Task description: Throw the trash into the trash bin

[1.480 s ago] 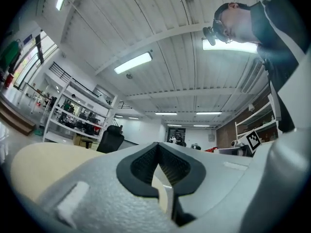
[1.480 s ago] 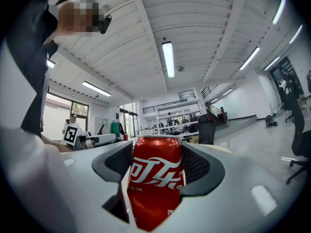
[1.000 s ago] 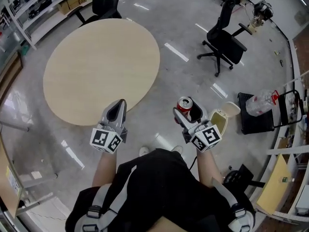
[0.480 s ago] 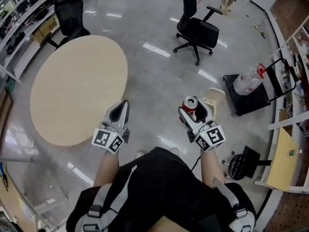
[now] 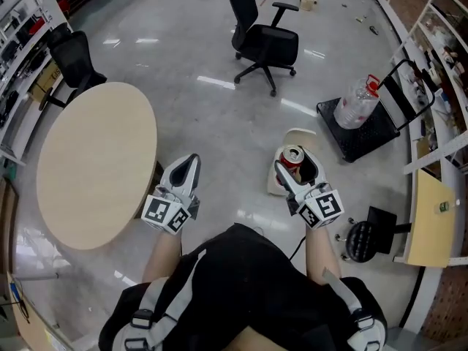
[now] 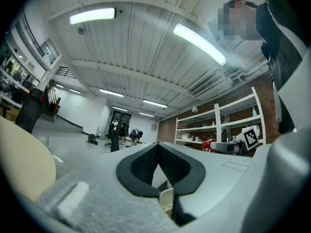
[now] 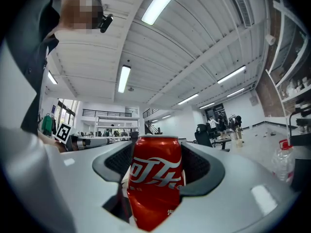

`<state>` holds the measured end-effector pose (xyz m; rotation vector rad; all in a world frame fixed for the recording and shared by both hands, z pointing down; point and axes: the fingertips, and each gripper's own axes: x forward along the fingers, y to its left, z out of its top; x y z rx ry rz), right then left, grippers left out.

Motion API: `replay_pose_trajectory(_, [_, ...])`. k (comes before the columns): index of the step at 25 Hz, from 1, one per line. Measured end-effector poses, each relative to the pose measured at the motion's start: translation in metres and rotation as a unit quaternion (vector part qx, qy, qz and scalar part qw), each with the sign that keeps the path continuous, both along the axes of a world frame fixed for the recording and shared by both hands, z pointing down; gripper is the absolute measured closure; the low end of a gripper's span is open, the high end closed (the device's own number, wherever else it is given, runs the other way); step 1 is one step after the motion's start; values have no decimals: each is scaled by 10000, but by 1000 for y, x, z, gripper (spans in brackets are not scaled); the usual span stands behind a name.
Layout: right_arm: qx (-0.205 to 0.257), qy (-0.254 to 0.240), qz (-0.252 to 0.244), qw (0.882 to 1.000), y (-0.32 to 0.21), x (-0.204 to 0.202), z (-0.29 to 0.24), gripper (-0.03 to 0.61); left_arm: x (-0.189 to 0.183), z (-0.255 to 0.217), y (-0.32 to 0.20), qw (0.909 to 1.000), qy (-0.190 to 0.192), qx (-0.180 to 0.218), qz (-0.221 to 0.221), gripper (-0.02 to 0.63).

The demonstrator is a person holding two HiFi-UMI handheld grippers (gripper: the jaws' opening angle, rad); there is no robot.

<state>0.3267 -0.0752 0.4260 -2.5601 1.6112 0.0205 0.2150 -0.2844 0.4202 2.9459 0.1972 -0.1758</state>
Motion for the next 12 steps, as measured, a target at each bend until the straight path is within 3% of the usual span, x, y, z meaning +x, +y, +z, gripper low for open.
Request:
replay_pose_trajectory(7, [90,-167,824,9964,109,35,5,267,70,-1,86,9977,-28,-11,671,613])
replay_pose_trajectory(12, [40,-311,1236,9918,174,45,22,265,106,18,163,9911,-115,-86,1323,614])
